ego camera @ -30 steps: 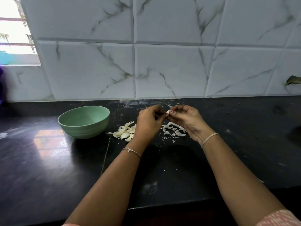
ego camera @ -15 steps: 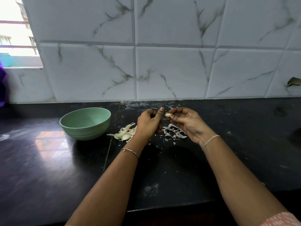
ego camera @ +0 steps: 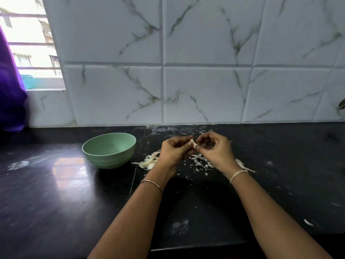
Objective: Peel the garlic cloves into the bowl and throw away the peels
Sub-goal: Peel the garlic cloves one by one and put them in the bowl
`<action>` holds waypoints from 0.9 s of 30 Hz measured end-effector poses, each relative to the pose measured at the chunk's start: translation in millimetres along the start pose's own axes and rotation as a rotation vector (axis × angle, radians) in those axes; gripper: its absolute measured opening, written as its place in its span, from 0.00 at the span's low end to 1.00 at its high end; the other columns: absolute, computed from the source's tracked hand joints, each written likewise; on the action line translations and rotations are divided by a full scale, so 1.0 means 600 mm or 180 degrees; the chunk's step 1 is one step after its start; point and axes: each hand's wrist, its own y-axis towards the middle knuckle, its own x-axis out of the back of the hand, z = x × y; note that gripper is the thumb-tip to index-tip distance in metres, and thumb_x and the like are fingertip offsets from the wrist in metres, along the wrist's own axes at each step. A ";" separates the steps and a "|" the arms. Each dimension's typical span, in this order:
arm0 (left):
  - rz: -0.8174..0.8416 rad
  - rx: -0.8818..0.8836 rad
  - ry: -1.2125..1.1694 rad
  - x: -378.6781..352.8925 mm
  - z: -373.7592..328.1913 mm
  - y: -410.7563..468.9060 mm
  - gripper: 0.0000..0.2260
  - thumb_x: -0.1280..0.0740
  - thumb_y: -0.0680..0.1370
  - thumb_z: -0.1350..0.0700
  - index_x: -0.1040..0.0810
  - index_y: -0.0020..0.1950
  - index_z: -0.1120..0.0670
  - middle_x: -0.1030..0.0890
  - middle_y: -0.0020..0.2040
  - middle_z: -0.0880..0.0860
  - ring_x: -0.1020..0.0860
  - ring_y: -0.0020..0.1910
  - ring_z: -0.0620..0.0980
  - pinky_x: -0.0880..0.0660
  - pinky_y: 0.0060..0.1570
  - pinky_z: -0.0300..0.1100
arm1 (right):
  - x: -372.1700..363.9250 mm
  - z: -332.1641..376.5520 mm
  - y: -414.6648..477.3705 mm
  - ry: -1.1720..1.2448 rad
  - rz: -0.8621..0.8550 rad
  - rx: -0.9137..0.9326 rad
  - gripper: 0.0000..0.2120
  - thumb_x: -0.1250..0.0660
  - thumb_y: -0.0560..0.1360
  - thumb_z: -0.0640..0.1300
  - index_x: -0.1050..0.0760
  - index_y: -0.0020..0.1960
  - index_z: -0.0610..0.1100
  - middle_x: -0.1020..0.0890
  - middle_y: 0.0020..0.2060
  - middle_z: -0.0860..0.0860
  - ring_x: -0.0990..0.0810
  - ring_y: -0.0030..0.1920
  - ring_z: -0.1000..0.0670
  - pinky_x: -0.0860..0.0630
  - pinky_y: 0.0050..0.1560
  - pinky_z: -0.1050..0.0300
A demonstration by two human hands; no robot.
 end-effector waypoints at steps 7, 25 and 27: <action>0.0060 -0.0100 0.0226 0.005 0.004 0.002 0.08 0.32 0.75 0.70 0.19 0.51 0.60 0.16 0.44 0.55 0.18 0.43 0.48 0.19 0.47 0.39 | -0.002 0.008 -0.008 0.0447 0.0103 -0.0428 0.05 0.23 0.69 0.36 0.17 0.43 0.39 0.15 0.39 0.45 0.17 0.39 0.55 0.20 0.42 0.64; 0.0310 -0.0007 0.0266 0.004 0.005 0.006 0.10 0.34 0.76 0.71 0.18 0.51 0.59 0.16 0.45 0.57 0.17 0.44 0.49 0.19 0.47 0.38 | 0.009 0.010 -0.005 0.1041 0.0193 -0.0887 0.06 0.25 0.69 0.32 0.21 0.36 0.37 0.16 0.32 0.49 0.19 0.32 0.56 0.24 0.34 0.67; 0.0341 -0.0012 0.0255 0.003 0.005 0.006 0.09 0.34 0.76 0.71 0.18 0.51 0.60 0.16 0.45 0.57 0.17 0.42 0.48 0.19 0.46 0.37 | 0.010 0.007 -0.004 0.1036 0.0216 -0.0952 0.07 0.25 0.69 0.33 0.21 0.35 0.39 0.17 0.32 0.48 0.21 0.33 0.53 0.24 0.35 0.65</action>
